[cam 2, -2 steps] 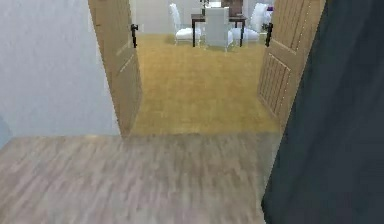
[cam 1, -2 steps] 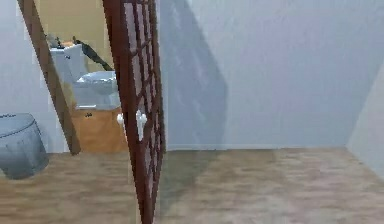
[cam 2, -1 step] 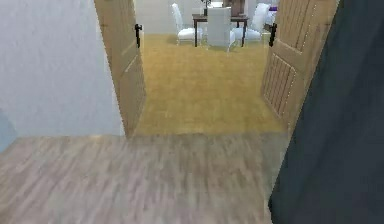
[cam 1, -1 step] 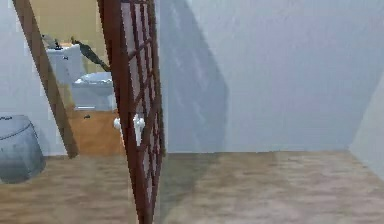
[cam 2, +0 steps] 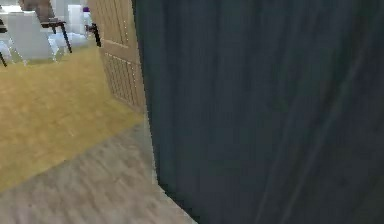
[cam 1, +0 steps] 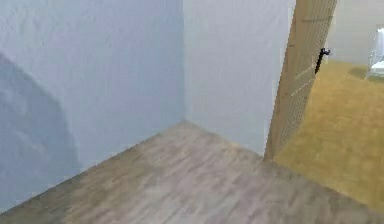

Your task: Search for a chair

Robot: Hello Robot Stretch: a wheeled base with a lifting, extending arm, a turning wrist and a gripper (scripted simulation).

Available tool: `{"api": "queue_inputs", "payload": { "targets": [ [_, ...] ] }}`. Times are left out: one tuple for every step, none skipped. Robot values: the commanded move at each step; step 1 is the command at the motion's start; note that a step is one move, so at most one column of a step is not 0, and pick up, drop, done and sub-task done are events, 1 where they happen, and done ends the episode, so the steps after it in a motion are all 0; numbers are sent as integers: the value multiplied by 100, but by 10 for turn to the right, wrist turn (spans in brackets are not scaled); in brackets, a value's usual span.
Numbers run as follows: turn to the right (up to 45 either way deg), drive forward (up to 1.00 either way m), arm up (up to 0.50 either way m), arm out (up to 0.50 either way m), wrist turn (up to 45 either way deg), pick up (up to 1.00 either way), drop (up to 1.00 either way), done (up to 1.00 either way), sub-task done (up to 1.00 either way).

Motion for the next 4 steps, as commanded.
{"api": "queue_inputs", "payload": {
  "targets": [
    [420,0,0,0,0,0,0,0,0],
    [0,100,0,0,0,0,0,0,0],
    [30,0,0,0,0,0,0,0,0],
    [0,20,0,0,0,0,0,0,0]
  ]
}}
